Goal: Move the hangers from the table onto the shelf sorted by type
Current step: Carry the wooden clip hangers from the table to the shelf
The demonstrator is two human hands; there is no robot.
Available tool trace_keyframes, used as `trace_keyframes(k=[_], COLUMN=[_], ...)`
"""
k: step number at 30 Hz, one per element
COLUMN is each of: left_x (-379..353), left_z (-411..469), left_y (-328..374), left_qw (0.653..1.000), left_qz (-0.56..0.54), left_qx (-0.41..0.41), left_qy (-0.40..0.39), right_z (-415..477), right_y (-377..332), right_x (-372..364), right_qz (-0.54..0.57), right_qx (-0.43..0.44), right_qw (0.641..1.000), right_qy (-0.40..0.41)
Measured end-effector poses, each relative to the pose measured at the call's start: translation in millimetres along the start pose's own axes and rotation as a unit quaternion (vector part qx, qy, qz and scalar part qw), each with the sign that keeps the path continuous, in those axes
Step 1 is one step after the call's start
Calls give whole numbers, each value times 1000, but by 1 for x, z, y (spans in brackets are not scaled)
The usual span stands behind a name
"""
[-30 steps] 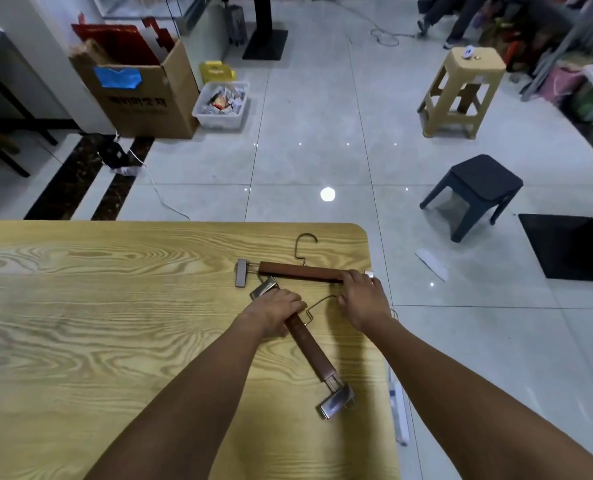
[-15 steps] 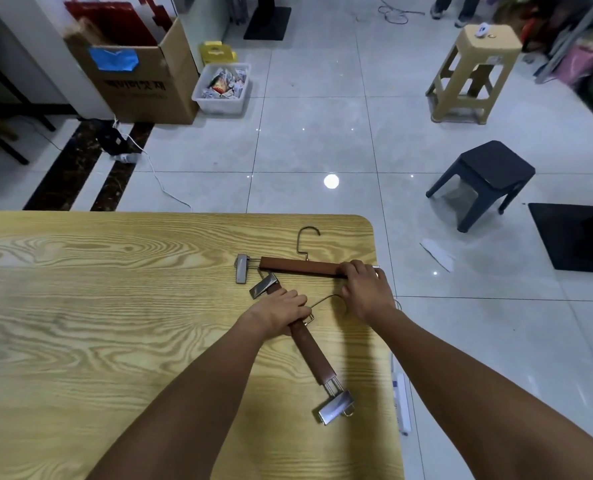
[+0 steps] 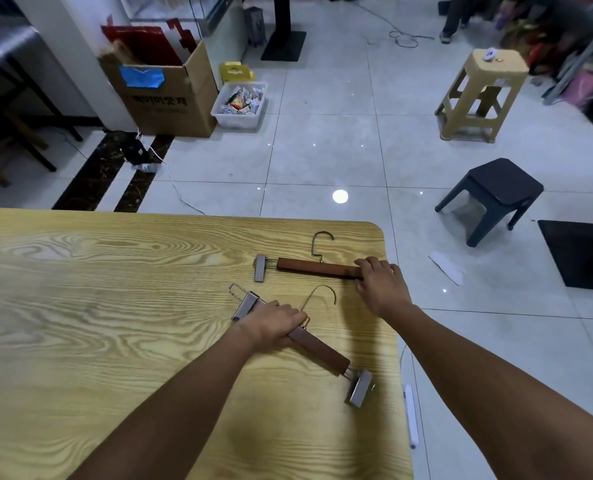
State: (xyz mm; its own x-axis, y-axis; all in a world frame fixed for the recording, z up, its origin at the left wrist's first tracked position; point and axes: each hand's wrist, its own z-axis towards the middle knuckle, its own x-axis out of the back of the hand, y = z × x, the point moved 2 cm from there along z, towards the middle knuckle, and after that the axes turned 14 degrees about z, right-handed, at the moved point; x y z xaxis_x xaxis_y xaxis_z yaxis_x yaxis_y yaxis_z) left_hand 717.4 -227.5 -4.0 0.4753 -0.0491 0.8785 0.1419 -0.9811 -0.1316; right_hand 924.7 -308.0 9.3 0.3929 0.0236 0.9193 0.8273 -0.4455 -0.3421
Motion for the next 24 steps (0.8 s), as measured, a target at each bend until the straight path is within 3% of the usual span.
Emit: trace_keyframes(k=[9,15,24], left_x=[-24,-37,-44], left_z=[-58,-91,-98], left_y=[-9,-30,-64], left_qw=[982,943,914], left_qz=[-121,-204,-237], left_qx=[137,247,299], left_qy=[57,94,141], right_z=[-8,-3,27], right_y=[-15,-35,-45], right_x=[-1,-15,-26], right_qz=[-34,-50,-47], right_qx=[16,40,29], right_qw=[999,997,996], right_qy=[-21,-44,-66])
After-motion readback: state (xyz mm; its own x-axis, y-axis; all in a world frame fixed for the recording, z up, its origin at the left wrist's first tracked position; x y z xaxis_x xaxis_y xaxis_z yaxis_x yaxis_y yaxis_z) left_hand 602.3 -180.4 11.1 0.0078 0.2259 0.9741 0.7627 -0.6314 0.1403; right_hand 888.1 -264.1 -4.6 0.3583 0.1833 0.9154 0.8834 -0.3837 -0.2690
